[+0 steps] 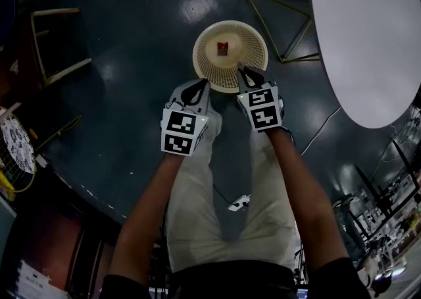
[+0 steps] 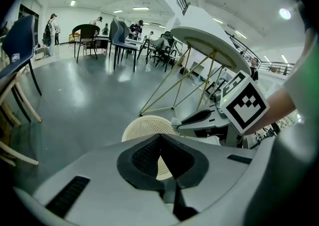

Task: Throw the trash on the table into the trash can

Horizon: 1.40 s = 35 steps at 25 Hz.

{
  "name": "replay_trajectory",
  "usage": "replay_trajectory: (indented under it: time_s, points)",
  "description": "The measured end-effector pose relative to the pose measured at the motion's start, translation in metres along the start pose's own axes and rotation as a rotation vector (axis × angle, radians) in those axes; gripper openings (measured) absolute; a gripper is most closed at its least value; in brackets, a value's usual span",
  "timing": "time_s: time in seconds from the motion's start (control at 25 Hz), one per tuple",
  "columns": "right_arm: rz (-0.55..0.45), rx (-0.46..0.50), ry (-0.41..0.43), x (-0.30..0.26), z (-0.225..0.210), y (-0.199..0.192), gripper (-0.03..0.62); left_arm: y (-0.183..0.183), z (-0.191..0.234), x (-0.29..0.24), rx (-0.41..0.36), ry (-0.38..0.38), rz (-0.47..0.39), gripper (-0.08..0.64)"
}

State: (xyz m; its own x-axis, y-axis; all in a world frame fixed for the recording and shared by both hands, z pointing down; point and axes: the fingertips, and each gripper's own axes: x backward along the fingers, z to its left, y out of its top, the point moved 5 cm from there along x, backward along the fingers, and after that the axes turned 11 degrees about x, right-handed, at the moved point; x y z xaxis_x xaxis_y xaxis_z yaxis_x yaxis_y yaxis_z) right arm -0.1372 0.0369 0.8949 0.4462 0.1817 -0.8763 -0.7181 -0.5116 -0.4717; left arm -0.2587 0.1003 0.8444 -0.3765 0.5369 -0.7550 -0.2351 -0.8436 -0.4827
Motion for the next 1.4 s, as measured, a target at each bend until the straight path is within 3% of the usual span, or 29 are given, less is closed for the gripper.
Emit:
replay_trajectory:
  time_s: [0.28, 0.44, 0.76, 1.4]
  points:
    - [0.012, -0.021, 0.01, -0.023, 0.0, -0.009, 0.049, -0.004, 0.013, -0.01, 0.023, 0.002, -0.009, 0.015]
    - [0.035, -0.033, 0.025, -0.03, -0.001, -0.015, 0.115, -0.003, 0.017, -0.013, 0.026, 0.007, -0.012, 0.015]
    - [0.013, -0.04, 0.02, -0.016, 0.0, -0.001, 0.115, 0.006, 0.02, -0.002, 0.016, 0.008, -0.012, 0.015]
    - [-0.036, 0.063, 0.04, 0.069, 0.004, 0.039, 0.023, 0.044, -0.029, 0.044, 0.002, 0.01, -0.034, 0.015]
